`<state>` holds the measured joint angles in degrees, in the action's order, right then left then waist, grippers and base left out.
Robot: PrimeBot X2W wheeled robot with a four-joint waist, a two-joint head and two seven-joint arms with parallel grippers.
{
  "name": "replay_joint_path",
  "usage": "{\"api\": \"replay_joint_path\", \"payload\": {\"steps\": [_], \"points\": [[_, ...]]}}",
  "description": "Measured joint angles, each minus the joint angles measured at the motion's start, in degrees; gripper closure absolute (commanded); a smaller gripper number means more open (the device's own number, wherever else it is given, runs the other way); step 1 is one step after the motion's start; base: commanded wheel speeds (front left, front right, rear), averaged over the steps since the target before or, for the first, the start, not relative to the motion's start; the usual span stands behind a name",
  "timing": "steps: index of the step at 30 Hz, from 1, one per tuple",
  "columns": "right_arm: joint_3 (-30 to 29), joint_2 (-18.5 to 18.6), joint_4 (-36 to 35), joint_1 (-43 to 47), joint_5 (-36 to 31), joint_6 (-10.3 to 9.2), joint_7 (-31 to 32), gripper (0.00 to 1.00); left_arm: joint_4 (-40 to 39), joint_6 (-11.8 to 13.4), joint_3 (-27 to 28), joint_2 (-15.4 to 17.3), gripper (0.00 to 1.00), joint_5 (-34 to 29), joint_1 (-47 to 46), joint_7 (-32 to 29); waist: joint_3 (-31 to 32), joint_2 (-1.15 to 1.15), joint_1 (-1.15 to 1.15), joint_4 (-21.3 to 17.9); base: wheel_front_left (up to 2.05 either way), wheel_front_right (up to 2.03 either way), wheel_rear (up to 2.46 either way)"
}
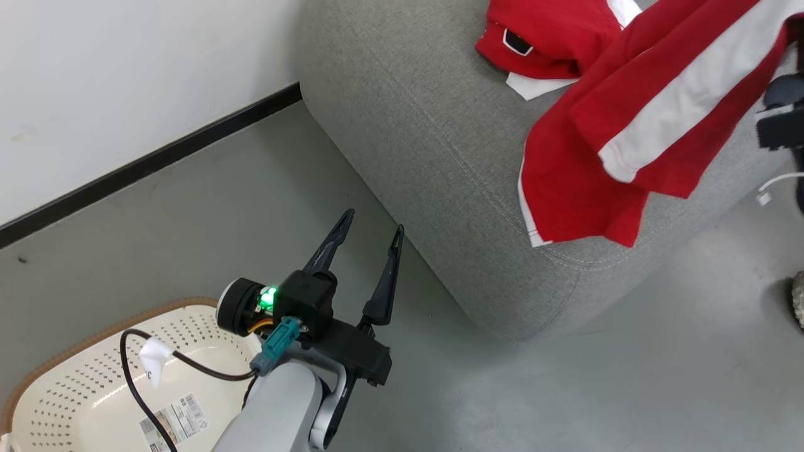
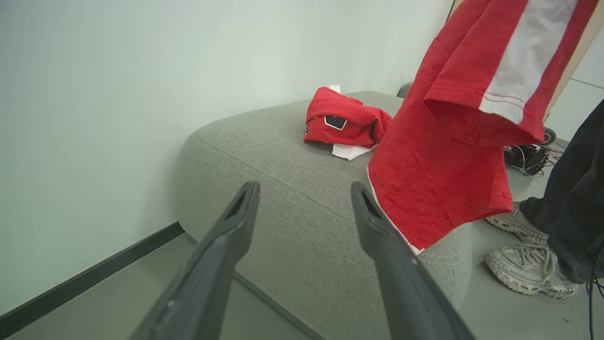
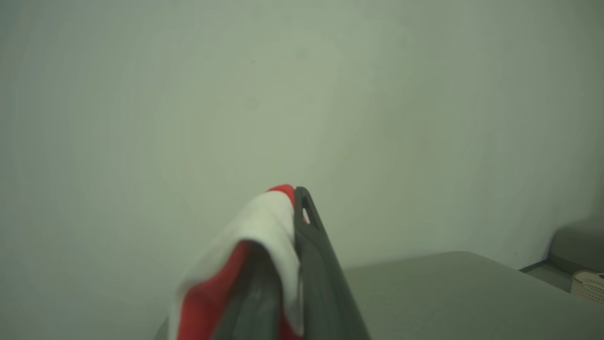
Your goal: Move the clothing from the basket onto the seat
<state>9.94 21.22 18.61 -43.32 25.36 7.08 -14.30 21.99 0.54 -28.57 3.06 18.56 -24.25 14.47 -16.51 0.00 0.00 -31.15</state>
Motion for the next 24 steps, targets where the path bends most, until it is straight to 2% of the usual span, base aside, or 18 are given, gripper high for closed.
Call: {"api": "replay_joint_path", "payload": {"steps": [19, 23, 24], "points": [[-4.7, 9.9, 6.0, -18.2, 2.1, 0.05, -0.4, 1.00, 1.2, 0.0, -2.8, 0.0, 0.00, -0.2, -5.5, 0.0, -9.0, 0.00, 0.01, 6.1, 0.00, 0.00, 0.00], [-6.3, 10.7, 9.2, -21.8, 2.9, 0.07, -0.4, 1.00, 1.7, 0.0, -2.5, 0.1, 0.00, -0.6, -6.3, 0.0, -10.9, 0.00, 0.01, 7.4, 0.00, 0.00, 0.00], [-7.7, 12.1, 11.3, -23.7, 2.9, 0.07, -0.4, 1.00, 1.9, 0.0, -2.7, 0.1, 0.00, -0.7, -6.6, 0.0, -11.9, 0.01, 0.01, 8.0, 0.00, 0.00, 0.00]]}}
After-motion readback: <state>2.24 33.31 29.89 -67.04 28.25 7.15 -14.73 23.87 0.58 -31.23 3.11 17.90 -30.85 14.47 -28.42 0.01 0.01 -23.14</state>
